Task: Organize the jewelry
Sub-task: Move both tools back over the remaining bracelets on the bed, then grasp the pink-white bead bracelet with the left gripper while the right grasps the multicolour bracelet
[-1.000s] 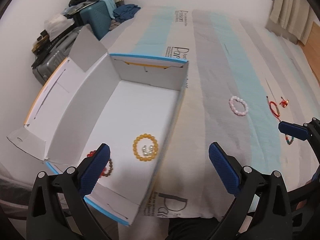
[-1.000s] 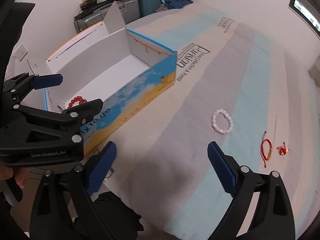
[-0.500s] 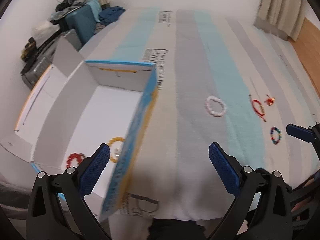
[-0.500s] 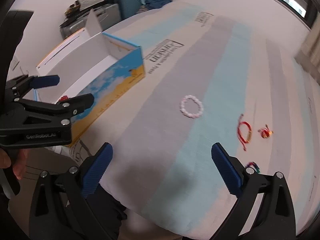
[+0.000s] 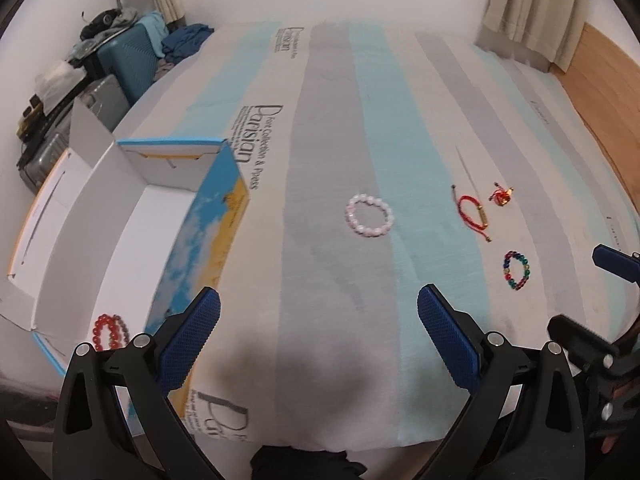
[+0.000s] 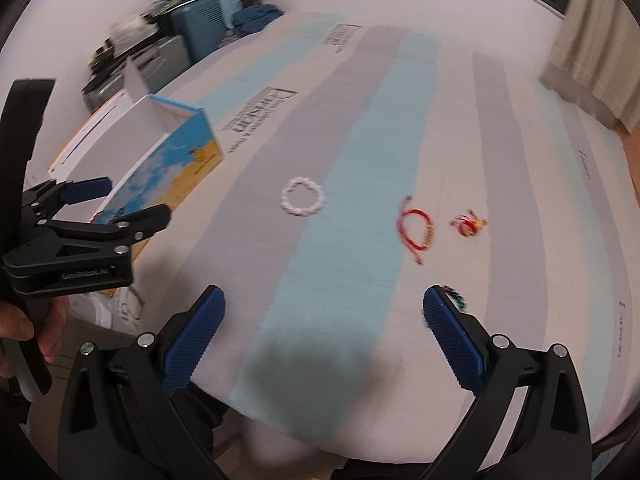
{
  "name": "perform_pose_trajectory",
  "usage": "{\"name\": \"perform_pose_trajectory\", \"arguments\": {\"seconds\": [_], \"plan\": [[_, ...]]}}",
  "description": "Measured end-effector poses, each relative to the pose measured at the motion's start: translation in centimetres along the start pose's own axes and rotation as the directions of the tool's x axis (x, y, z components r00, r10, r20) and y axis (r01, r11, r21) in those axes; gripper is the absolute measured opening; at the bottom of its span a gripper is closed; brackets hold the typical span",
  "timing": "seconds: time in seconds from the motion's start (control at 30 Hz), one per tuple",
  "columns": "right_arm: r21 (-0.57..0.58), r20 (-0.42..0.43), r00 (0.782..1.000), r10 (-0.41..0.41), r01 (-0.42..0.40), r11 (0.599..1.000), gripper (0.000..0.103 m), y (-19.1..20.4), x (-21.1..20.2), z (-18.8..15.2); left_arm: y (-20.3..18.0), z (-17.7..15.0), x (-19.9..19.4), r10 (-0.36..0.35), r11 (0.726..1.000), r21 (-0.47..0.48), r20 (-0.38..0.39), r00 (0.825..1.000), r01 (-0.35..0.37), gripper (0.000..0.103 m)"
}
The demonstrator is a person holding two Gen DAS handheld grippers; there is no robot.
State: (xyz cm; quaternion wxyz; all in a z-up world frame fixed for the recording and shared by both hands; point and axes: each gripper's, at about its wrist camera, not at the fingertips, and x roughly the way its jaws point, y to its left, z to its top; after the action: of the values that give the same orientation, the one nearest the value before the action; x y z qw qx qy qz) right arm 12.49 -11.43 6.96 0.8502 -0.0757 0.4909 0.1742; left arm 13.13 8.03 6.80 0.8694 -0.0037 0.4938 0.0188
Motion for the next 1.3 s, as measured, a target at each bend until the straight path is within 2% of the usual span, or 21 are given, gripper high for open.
{"name": "perform_pose_trajectory", "arguments": {"seconds": [0.23, 0.43, 0.57, 1.07, 1.3], "plan": [[0.065, 0.016, 0.999, -0.037, 0.035, 0.997, 0.095, -3.8, -0.4, -1.4, -2.6, 0.3, 1.3, -0.012, 1.0, 0.024, 0.009, 1.0, 0.012, 0.097], [0.088, -0.003, 0.998, -0.058, 0.058, 0.994, 0.095, -6.7, 1.0, -2.5, -4.6, 0.5, 3.8, -0.003, 0.998, 0.057, -0.009, 1.0, 0.004, 0.097], [0.116, -0.029, 0.998, -0.063, 0.066, 0.991, 0.095, -8.5, 2.7, -3.2, -5.5, 0.9, 6.0, 0.007, 0.997, 0.08, -0.01, 1.0, -0.006, 0.097], [0.153, -0.118, 0.989, -0.091, 0.108, 0.982, 0.095, -13.9, 10.7, -4.3, -5.8, 3.5, 14.7, -0.005, 0.999, 0.051, -0.055, 0.998, 0.007, 0.097], [0.182, -0.147, 0.984, -0.102, 0.128, 0.975, 0.095, -16.3, 14.0, -4.9, -5.3, 4.7, 18.7, 0.028, 0.999, 0.047, -0.062, 0.998, -0.025, 0.097]]}}
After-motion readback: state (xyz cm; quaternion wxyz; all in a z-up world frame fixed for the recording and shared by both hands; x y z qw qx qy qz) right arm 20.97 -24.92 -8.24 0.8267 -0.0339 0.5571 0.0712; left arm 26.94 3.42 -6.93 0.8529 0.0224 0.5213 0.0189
